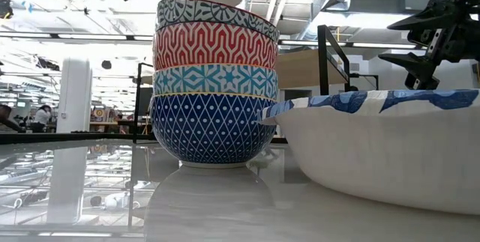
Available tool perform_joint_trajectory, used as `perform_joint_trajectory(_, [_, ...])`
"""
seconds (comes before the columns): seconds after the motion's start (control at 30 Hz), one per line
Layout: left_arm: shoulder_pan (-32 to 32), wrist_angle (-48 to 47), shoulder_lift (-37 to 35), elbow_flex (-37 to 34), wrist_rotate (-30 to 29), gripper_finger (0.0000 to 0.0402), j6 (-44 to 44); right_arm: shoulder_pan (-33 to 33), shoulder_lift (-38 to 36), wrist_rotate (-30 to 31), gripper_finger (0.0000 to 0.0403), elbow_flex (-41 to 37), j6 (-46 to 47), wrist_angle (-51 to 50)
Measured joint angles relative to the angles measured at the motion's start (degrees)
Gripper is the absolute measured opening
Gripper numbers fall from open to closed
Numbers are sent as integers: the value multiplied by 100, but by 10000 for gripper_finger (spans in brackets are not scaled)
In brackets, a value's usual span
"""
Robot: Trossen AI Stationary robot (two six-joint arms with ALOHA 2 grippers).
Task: Place and stack bowls onto a shelf
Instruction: Stack the left white bowl on top of the white bowl on the shelf
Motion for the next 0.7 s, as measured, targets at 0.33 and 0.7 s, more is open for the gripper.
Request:
perform_joint_trajectory(0.33, [485, -1925, 1686, 1737, 762, 0, 2741, 0, 0, -1, 244, 0, 0, -1])
perform_joint_trajectory(0.7, [1039, -2061, 2612, 1973, 1013, 0, 3830, 2, 0, -2, 244, 0, 13, -1])
